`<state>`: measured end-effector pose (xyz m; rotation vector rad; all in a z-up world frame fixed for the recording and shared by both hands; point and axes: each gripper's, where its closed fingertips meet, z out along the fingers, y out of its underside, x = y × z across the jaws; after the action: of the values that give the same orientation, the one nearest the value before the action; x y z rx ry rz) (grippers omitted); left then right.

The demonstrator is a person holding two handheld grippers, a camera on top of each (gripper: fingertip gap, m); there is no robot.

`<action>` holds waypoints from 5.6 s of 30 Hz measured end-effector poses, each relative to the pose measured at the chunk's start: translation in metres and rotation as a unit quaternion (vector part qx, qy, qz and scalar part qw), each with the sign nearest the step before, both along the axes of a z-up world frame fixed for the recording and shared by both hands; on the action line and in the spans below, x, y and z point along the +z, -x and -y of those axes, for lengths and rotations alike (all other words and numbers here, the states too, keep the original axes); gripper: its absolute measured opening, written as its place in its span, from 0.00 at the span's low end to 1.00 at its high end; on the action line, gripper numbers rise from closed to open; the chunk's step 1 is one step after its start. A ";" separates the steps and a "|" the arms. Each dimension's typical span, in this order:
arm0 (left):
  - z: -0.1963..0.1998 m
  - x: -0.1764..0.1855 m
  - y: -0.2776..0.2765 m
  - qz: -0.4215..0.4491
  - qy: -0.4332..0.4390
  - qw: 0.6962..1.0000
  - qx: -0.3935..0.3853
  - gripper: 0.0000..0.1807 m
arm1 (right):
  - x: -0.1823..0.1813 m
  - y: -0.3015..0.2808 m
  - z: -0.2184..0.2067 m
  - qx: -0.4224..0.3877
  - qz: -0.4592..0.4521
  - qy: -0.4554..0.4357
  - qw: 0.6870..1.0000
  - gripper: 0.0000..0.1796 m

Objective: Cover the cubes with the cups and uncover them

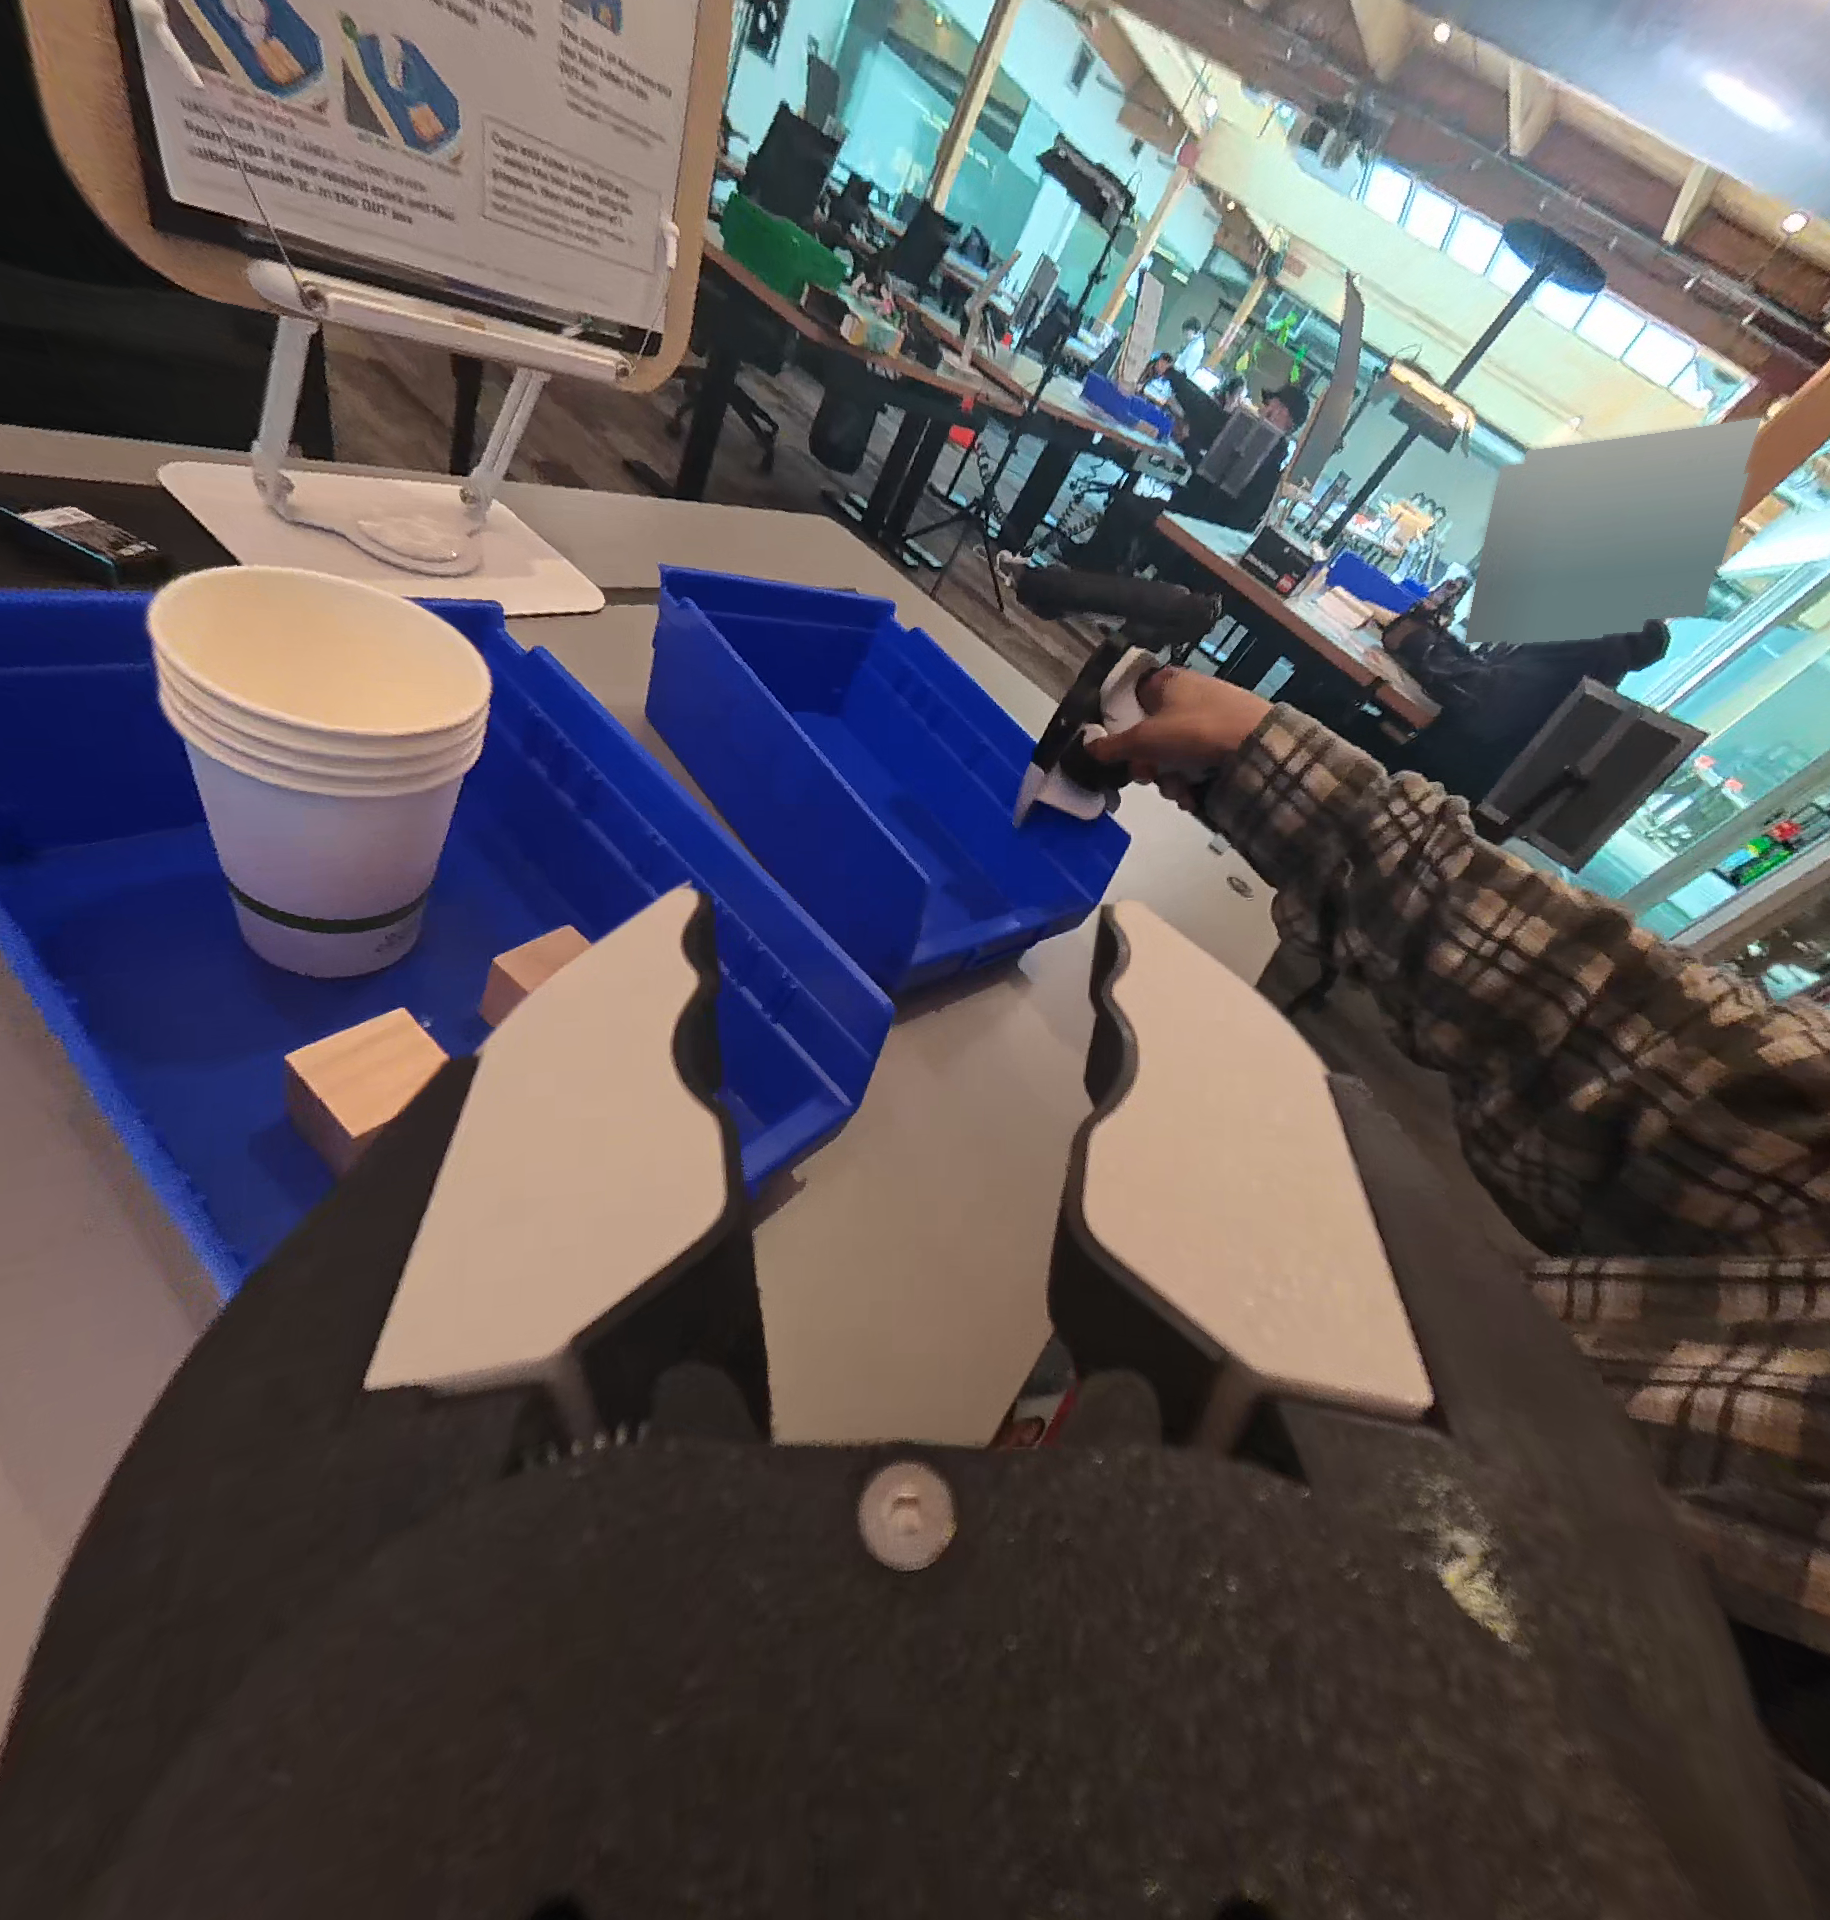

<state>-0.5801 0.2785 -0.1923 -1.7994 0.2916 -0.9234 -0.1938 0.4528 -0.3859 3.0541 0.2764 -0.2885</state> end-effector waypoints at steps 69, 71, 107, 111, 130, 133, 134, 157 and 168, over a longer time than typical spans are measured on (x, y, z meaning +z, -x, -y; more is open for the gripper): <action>-0.020 0.008 0.037 -0.109 -0.151 0.974 0.129 0.43 | 0.207 -0.193 -0.029 0.059 0.000 -0.549 0.834 0.54; -0.020 0.008 0.040 -0.140 -0.156 0.967 0.142 0.45 | 0.209 -0.172 -0.022 0.078 -0.018 -0.593 0.802 0.54; -0.101 -0.157 0.111 -0.279 0.284 0.902 0.170 0.61 | 0.141 0.047 0.042 0.243 -0.182 -0.630 0.714 0.65; -0.103 -0.169 0.107 -0.277 0.310 0.897 0.153 0.55 | 0.138 0.064 0.047 0.272 -0.196 -0.611 0.717 0.64; -0.094 -0.188 0.095 -0.236 0.417 0.872 0.096 0.08 | 0.138 0.094 0.084 0.333 -0.244 -0.589 0.695 0.49; -0.093 -0.188 0.097 -0.239 0.434 0.863 0.103 0.06 | 0.135 0.094 0.085 0.337 -0.246 -0.583 0.697 0.47; -0.093 -0.189 0.097 -0.242 0.438 0.859 0.107 0.06 | 0.134 0.094 0.085 0.339 -0.247 -0.581 0.697 0.46; -0.027 -0.189 0.206 -0.223 0.472 0.823 0.225 0.03 | 0.111 0.108 0.087 0.367 -0.267 -0.539 0.709 0.35; 0.000 -0.188 0.264 -0.207 0.487 0.807 0.262 0.03 | 0.095 0.122 0.088 0.381 -0.260 -0.522 0.717 0.34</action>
<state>-0.8443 0.2786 -0.3802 -2.8229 -0.5171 -0.2281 -0.3159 0.3646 -0.2905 3.1683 2.3644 -1.2614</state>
